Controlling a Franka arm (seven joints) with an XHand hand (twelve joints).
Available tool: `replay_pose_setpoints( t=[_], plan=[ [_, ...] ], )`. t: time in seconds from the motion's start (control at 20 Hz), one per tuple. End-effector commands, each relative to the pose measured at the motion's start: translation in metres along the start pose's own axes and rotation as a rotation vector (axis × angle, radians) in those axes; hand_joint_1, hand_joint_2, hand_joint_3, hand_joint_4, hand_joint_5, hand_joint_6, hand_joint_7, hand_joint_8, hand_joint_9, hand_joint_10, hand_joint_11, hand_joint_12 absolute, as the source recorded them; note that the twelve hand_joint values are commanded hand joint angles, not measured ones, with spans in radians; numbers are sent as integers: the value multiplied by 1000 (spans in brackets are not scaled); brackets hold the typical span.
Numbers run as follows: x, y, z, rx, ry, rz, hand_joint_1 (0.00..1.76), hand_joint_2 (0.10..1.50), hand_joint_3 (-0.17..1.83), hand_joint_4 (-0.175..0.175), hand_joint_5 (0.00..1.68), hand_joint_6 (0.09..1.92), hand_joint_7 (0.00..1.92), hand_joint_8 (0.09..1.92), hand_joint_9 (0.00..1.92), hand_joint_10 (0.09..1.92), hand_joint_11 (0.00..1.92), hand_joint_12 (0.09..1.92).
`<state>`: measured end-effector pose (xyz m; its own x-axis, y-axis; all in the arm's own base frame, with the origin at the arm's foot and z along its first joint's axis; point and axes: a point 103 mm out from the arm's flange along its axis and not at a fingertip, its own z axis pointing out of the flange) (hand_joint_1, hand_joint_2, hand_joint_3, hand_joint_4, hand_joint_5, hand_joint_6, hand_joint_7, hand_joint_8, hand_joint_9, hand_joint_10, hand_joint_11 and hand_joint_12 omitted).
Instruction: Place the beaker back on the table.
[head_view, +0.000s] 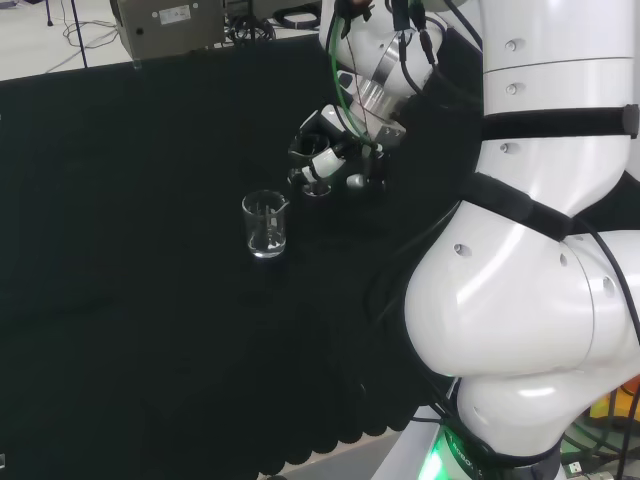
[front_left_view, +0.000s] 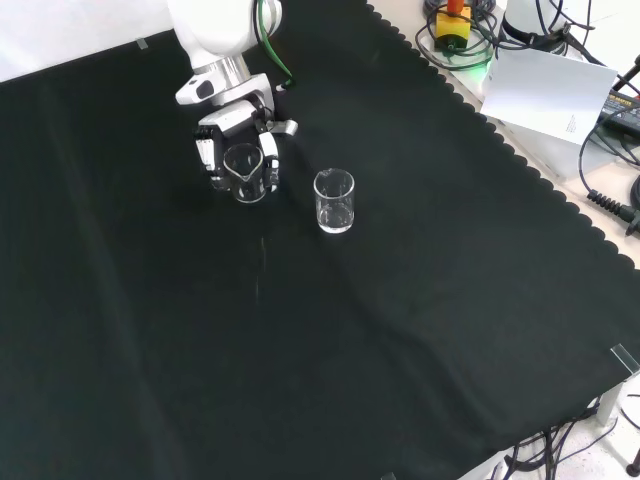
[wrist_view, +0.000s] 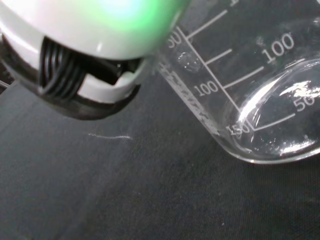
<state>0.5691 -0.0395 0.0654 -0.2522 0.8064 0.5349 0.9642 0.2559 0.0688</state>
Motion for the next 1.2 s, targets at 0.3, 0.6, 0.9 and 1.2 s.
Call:
replay_pose_setpoints(
  t=[0.3, 0.6, 0.9, 1.2],
  plan=[
    [-13, -5, 1, -31, 34, 12, 1447, 475, 872, -175, 1260, 685, 1368, 678, 1692, 87, 1385, 586],
    [-3, 0, 16, 20, 23, 21, 1427, 596, 714, -139, 1189, 824, 1252, 797, 1615, 87, 1343, 597],
    [-2, -1, 22, 62, 32, 33, 1209, 851, 339, -55, 1178, 723, 1185, 661, 1474, 87, 1325, 704],
    [0, -3, 20, 90, 40, 36, 1083, 796, 307, -43, 896, 795, 860, 712, 1269, 87, 978, 979]
  ],
)
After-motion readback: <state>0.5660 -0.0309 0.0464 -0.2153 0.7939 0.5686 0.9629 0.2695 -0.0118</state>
